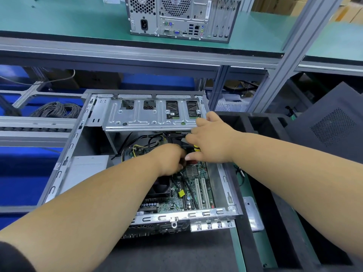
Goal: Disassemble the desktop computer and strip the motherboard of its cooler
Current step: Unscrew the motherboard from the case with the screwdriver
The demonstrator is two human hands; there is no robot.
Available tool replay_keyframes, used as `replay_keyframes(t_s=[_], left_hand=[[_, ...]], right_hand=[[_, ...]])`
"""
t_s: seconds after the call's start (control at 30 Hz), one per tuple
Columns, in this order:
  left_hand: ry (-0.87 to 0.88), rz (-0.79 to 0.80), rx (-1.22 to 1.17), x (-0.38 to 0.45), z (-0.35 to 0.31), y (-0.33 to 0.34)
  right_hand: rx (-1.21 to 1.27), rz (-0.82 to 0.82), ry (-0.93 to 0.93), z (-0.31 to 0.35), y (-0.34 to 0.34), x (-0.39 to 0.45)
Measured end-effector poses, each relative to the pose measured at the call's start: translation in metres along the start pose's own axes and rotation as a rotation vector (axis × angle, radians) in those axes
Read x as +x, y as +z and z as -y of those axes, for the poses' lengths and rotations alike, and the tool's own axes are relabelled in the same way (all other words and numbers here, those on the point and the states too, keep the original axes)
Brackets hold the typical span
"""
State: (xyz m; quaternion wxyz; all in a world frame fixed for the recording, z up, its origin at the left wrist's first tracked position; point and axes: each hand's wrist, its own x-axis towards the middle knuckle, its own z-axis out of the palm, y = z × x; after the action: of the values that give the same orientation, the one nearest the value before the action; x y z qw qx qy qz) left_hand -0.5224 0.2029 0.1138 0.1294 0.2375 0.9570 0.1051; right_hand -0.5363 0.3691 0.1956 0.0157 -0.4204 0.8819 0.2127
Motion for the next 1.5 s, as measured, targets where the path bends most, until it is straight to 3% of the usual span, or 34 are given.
replay_keyframes(t_s=[0.2,0.4,0.57,0.7,0.87,1.07,1.5], left_hand=[[0.006,0.03,-0.03,-0.001,0.0,-0.003],[0.005,-0.025,-0.01,-0.006,-0.004,-0.002],[0.011,-0.103,-0.014,-0.01,-0.014,-0.007],[-0.034,-0.033,0.028,-0.011,-0.021,-0.014],[-0.116,0.056,-0.032,-0.009,-0.023,-0.021],[-0.171,0.09,-0.02,-0.005,-0.027,-0.023],[-0.155,0.068,-0.006,-0.003,-0.022,-0.011]], right_hand=[[0.177,-0.02,0.013,0.0,0.001,0.001],[0.06,-0.01,-0.027,0.0,0.0,0.0],[0.145,-0.054,-0.005,0.001,0.004,-0.001],[0.052,-0.072,-0.029,-0.001,0.004,-0.003],[0.109,-0.134,-0.006,-0.007,-0.001,-0.007],[0.109,-0.174,0.04,-0.016,-0.007,-0.012],[0.0,-0.084,-0.019,0.002,0.003,0.001]])
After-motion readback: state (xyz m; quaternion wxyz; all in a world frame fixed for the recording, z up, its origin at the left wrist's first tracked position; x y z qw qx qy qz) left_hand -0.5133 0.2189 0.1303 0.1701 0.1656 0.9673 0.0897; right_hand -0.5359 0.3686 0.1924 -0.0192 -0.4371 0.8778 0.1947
